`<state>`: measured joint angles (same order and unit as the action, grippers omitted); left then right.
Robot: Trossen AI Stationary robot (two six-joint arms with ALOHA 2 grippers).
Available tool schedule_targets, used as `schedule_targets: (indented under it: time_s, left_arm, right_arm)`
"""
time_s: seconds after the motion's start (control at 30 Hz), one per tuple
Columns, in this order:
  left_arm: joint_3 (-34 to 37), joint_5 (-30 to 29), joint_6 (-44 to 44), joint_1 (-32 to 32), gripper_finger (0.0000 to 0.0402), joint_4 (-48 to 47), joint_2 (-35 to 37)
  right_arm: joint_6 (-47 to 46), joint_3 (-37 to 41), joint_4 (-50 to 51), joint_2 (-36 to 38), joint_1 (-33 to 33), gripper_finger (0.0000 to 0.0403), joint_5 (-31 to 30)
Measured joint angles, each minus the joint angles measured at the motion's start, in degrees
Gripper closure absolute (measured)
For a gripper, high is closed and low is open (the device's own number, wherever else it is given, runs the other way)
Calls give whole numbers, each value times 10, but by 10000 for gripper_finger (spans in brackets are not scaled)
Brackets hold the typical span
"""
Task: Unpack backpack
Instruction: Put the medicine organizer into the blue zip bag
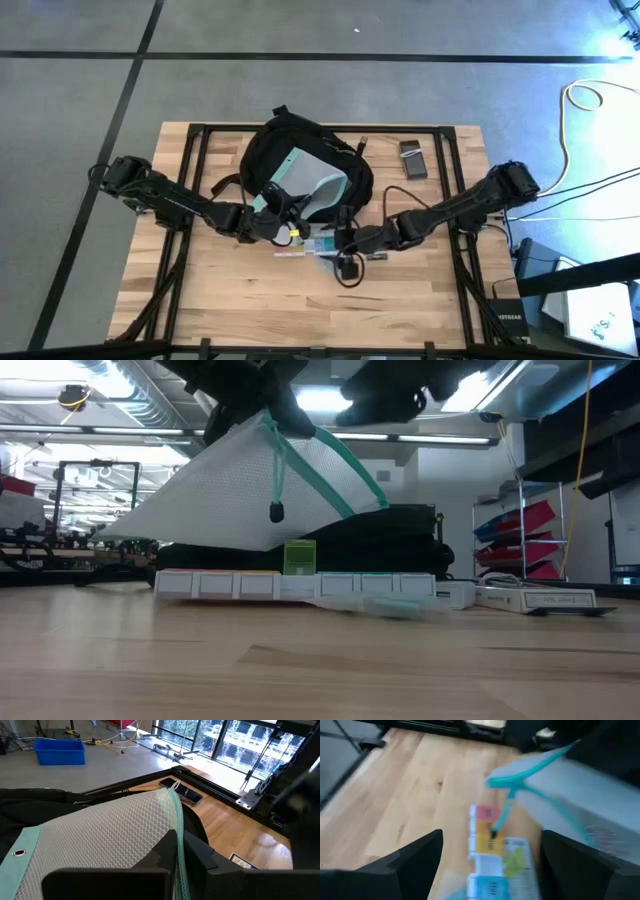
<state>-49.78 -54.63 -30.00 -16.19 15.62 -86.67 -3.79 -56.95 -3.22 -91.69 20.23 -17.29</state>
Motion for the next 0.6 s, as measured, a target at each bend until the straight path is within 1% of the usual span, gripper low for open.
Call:
schedule_targets:
  time_s: [0.13,0.2,0.23,0.33,0.5,0.57,0.6]
  left_arm:
    - [0,0,0,0,396,0,0]
    - [0,0,0,0,396,0,0]
    - [0,0,0,0,396,0,0]
    - [0,0,0,0,396,-1,0]
    - [0,0,0,0,396,0,0]
    - [0,0,0,0,396,0,0]
    - [0,0,0,0,396,0,0]
  right_arm:
    - [-4,0,5,-48,-2,57,15]
    - [-18,1,10,-67,-5,47,1]
    - [-32,1,10,-73,-8,44,-11]
    - [-66,0,13,-84,-10,40,-12]
    - [-66,0,14,-92,-9,40,-16]
    - [-64,0,10,-97,-9,40,-3]
    - [-59,0,8,-101,-9,40,16]
